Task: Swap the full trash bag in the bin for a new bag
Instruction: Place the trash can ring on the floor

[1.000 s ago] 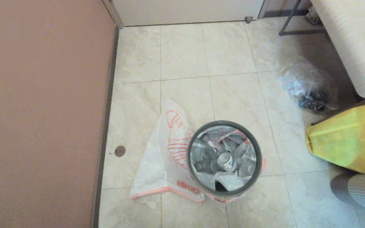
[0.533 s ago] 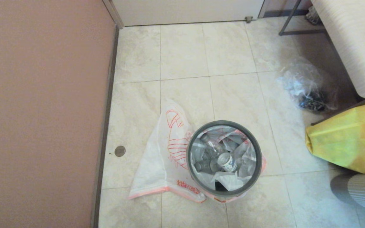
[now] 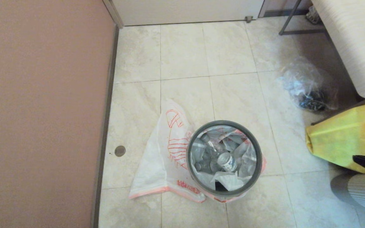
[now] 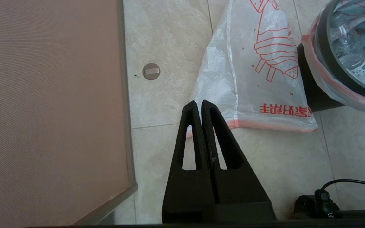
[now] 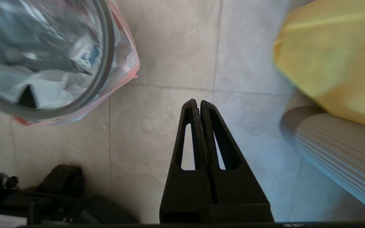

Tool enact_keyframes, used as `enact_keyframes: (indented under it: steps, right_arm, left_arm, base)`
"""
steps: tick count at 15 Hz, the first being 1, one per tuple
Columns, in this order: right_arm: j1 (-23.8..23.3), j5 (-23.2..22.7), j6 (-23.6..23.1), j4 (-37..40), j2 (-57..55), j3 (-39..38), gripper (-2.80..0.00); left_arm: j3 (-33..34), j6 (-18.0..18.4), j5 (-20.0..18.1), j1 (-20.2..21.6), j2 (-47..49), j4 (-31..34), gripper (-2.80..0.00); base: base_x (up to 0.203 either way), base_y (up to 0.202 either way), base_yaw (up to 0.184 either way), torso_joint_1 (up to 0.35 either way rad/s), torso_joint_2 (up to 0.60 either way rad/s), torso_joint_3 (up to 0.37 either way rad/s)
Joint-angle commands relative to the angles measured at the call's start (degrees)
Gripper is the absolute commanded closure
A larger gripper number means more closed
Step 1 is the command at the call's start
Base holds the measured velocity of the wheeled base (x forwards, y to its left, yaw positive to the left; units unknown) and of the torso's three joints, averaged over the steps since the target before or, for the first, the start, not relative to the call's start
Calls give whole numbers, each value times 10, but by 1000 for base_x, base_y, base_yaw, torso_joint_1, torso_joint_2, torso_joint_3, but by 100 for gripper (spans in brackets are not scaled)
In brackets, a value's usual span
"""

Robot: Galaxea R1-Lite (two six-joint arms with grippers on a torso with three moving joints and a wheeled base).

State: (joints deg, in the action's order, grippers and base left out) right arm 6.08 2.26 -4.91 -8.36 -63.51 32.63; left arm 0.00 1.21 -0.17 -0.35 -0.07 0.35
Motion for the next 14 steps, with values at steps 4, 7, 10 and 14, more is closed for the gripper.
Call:
enact_keyframes:
  steps: [4, 7, 10, 14]
  right_arm:
    - [117, 93, 29, -71, -235, 59, 0]
    - [172, 133, 37, -79, -288, 87, 0]
    - [182, 135, 39, -91, -341, 94, 0]
    - [201, 134, 50, -134, -375, 105, -280]
  left_arm:
    - [0, 0, 0, 0, 1, 0, 0]
    - [0, 0, 0, 0, 1, 0, 0]
    - [0, 0, 0, 0, 1, 0, 0]
    - [0, 0, 0, 0, 1, 0, 0]
  base:
    - [0, 0, 0, 0, 0, 0]
    - [0, 0, 0, 0, 0, 0]
    - [0, 0, 0, 0, 0, 0]
    - [0, 0, 0, 0, 0, 0]
